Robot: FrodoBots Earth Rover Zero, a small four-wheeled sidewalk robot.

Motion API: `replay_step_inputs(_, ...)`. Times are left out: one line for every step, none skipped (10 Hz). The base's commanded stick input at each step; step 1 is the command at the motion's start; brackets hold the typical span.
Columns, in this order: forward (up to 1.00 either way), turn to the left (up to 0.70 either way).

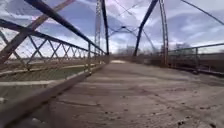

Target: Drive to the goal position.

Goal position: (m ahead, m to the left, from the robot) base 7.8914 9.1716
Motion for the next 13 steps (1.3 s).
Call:
replay_step_inputs(1.00, 0.01)
replay_step_inputs(1.00, 0.01)
replay_step_inputs(1.00, 0.01)
replay_step_inputs(1.00, 0.01)
replay_step_inputs(1.00, 0.01)
replay_step_inputs(1.00, 0.01)
replay_step_inputs(1.00, 0.01)
replay_step_inputs(1.00, 0.00)
replay_step_inputs(1.00, -0.07)
replay_step_inputs(1.00, -0.14)
replay_step_inputs(1.00, -0.21)
replay_step_inputs(1.00, -0.27)
replay_step_inputs(1.00, -0.34)
